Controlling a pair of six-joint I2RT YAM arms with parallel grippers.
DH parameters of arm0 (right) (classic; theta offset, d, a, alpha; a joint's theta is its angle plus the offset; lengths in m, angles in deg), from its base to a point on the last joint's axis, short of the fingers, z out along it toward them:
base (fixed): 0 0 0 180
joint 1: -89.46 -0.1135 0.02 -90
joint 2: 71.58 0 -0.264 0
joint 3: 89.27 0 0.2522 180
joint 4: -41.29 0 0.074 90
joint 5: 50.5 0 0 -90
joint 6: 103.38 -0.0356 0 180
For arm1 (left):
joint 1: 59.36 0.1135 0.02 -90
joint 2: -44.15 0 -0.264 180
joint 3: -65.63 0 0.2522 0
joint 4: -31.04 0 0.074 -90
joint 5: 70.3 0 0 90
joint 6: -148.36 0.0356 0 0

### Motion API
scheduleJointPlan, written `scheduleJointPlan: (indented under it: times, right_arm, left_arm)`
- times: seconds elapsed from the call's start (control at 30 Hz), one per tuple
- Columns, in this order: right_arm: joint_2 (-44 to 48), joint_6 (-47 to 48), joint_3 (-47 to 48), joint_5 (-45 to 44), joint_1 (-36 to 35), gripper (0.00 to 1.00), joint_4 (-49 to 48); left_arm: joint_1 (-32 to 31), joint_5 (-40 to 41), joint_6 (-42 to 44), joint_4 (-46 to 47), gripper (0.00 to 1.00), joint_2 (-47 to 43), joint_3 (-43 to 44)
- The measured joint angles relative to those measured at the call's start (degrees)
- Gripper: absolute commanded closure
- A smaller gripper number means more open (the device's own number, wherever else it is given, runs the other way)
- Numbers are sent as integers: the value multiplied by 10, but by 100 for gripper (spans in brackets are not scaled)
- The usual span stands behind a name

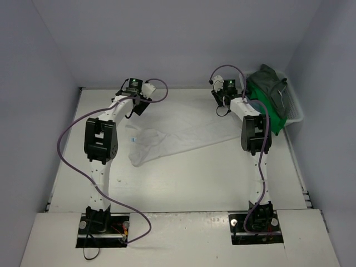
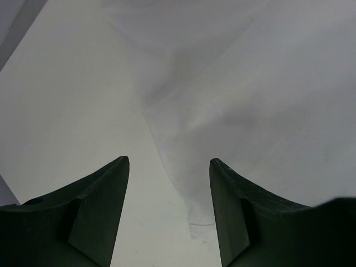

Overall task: Fold and stack the t-shirts
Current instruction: Fold the tshirt

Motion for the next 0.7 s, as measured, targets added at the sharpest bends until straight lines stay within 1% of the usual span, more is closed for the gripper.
scheduleJointPlan:
  times: [0.07, 0.1, 0.17, 0.33, 0.43, 0.57, 0.7]
  right_arm:
    - [-9, 0, 10, 0, 1, 88, -4]
    - [-14, 0, 15, 1, 1, 91, -8]
    - [-18, -2, 18, 1, 1, 94, -12]
    - [-18, -2, 16, 1, 3, 96, -14]
    - [-14, -1, -1, 1, 3, 97, -34]
    - [15, 0, -53, 1, 3, 98, -53]
    - [72, -2, -132, 1, 3, 98, -46]
  left_arm:
    - [0, 0, 0, 0, 46, 7, 0]
    - [0, 0, 0, 0, 46, 11, 0]
    - [0, 0, 0, 0, 46, 17, 0]
    - [0, -3, -6, 1, 46, 19, 0]
    - [0, -7, -8, 8, 46, 19, -10]
    - [0, -9, -9, 6, 46, 19, -20]
    - [0, -10, -9, 9, 46, 19, -18]
